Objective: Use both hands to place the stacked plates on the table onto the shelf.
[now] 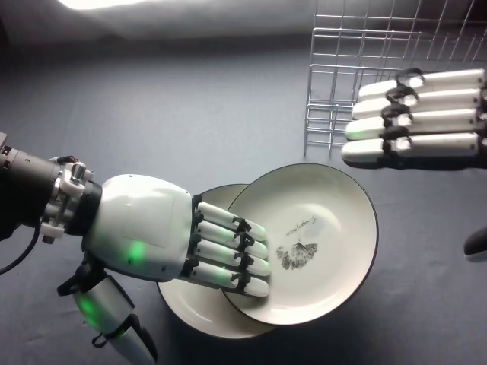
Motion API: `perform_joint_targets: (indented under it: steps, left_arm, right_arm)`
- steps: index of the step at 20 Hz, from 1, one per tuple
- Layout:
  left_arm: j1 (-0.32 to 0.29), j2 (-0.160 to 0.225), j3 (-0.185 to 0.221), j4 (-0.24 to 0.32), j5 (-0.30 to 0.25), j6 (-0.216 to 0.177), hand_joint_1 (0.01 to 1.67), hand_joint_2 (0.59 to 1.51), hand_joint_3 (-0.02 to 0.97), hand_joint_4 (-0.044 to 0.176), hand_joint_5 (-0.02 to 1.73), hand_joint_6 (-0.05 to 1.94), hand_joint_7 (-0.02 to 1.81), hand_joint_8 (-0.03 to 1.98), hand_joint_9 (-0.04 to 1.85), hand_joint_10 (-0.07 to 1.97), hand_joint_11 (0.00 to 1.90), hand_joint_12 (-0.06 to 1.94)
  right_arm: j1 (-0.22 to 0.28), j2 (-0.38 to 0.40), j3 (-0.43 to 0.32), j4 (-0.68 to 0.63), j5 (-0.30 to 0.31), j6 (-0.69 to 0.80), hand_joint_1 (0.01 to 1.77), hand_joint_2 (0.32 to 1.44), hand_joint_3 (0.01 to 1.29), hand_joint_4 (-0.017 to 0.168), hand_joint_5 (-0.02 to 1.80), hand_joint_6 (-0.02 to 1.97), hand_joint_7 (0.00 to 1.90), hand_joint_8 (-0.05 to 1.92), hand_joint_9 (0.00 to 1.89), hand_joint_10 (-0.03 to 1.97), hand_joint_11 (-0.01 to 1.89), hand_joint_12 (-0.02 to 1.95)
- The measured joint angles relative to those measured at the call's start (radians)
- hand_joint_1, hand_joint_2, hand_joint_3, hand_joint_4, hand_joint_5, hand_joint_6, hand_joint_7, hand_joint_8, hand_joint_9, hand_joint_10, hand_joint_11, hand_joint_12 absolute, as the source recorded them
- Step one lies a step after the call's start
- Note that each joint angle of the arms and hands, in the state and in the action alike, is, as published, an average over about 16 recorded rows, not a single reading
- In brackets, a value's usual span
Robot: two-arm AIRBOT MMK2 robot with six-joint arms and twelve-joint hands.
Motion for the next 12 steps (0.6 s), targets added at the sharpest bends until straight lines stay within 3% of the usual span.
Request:
perform_joint_targets:
  steps: [5, 12]
  left_arm:
    - [-0.011, -0.01, 0.003, 0.001, 0.005, -0.007, 0.02, 1.073, 0.006, -0.001, 0.0, -0.02, -0.01, -0.02, 0.01, -0.01, 0.01, 0.0]
    - [-0.02, -0.019, 0.007, 0.001, 0.011, -0.014, 0.02, 1.076, 0.006, -0.001, 0.0, -0.02, -0.01, -0.02, 0.01, -0.01, 0.01, 0.0]
  right_arm:
    - [-0.009, -0.06, 0.051, -0.053, 0.04, 0.014, 1.04, 1.02, 0.02, 0.001, 0.07, 0.01, 0.04, 0.01, 0.05, 0.01, 0.02, 0.39]
    - [-0.031, -0.123, 0.073, -0.07, 0.015, 0.029, 1.28, 0.96, 0.02, 0.0, 0.14, 0.02, 0.09, 0.01, 0.1, 0.04, 0.02, 0.84]
